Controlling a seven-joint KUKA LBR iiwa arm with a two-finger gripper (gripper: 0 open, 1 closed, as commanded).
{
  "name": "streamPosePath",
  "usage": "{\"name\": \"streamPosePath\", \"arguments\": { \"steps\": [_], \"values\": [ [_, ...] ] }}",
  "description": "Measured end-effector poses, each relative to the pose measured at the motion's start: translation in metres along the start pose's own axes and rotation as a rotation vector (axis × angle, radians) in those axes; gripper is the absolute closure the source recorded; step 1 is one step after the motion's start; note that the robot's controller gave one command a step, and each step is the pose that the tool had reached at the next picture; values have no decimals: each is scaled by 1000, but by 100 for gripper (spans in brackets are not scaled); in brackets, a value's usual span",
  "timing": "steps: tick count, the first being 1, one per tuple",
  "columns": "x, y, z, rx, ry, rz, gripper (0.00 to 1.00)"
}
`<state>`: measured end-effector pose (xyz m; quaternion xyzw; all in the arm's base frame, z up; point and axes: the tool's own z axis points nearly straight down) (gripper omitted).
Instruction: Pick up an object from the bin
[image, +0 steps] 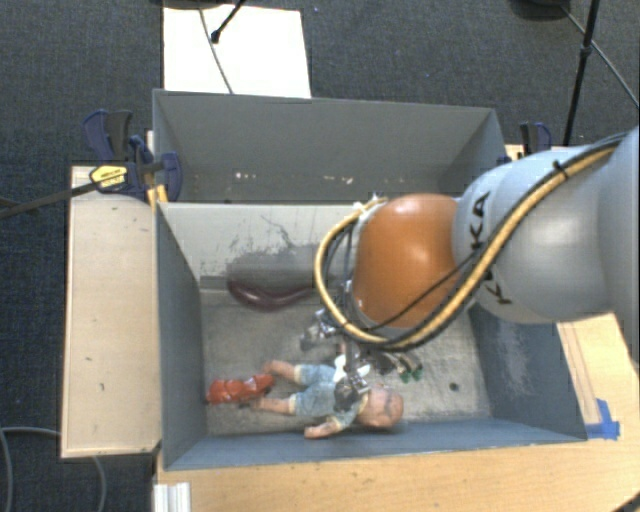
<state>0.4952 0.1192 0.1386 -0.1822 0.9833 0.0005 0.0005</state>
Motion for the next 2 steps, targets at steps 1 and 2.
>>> {"name": "streamPosePath", "arguments": {
  "steps": [1,2],
  "values": [
    [-23,-8,57,0,-3,-88,0],
    [-27,-9,77,-1,-7,-107,100]
  ]
}}
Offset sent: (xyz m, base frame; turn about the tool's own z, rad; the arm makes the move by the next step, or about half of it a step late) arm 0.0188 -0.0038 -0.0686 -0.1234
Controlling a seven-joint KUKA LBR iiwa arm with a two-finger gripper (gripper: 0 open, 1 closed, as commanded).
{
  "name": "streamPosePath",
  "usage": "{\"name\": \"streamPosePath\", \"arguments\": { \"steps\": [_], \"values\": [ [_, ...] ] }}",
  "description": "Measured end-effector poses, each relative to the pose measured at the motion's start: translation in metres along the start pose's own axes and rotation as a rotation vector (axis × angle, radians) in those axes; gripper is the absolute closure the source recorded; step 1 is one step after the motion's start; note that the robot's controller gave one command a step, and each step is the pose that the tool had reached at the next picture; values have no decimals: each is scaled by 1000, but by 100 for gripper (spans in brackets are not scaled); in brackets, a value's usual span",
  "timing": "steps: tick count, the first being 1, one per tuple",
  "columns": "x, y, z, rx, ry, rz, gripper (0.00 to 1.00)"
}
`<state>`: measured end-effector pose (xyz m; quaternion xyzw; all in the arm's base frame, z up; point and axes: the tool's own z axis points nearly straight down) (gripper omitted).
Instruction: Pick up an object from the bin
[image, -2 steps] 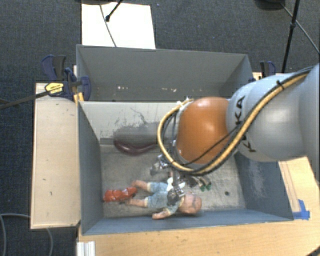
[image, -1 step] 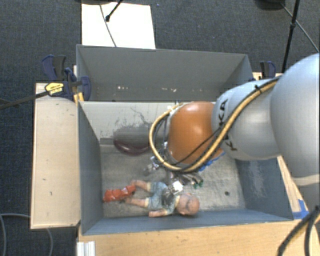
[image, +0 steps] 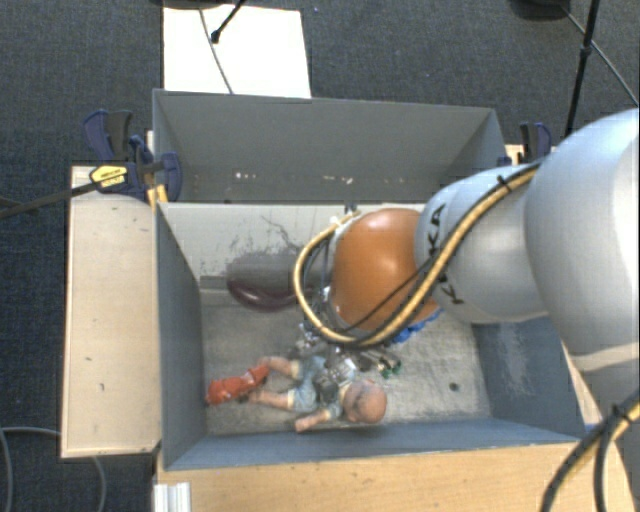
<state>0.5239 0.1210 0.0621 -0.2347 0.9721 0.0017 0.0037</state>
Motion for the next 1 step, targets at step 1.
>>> {"name": "streamPosePath", "arguments": {
  "steps": [1],
  "values": [
    [0,0,-2,1,-2,0,100]
  ]
}}
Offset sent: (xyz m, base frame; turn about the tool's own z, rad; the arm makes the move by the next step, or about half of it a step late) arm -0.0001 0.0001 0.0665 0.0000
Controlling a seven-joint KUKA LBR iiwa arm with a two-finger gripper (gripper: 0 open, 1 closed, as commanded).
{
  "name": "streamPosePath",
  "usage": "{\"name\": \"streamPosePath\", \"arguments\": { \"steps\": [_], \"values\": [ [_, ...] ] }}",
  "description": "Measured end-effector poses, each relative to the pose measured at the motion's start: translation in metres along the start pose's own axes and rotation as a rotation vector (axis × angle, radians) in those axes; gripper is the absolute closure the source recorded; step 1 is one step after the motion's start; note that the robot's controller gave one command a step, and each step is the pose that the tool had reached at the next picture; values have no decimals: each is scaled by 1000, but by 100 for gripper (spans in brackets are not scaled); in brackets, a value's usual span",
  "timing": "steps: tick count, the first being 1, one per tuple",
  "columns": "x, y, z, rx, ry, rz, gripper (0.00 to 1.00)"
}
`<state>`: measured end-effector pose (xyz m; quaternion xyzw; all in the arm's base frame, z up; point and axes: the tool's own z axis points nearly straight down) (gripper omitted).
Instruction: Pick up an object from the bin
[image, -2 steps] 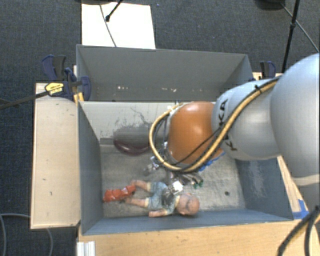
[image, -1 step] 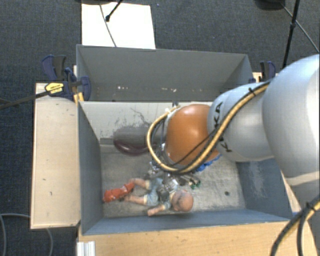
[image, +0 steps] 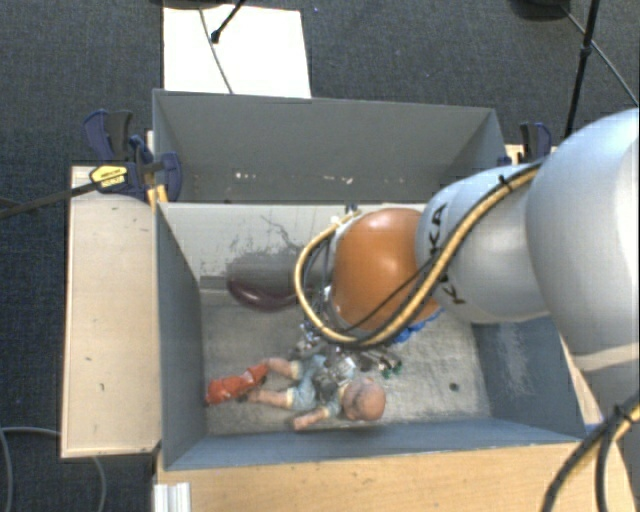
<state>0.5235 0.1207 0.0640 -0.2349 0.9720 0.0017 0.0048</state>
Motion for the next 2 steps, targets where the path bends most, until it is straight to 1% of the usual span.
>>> {"name": "streamPosePath", "arguments": {
  "steps": [1,2],
  "values": [
    [1,1,-7,-1,3,1,100],
    [3,0,-24,0,9,3,100]
  ]
}}
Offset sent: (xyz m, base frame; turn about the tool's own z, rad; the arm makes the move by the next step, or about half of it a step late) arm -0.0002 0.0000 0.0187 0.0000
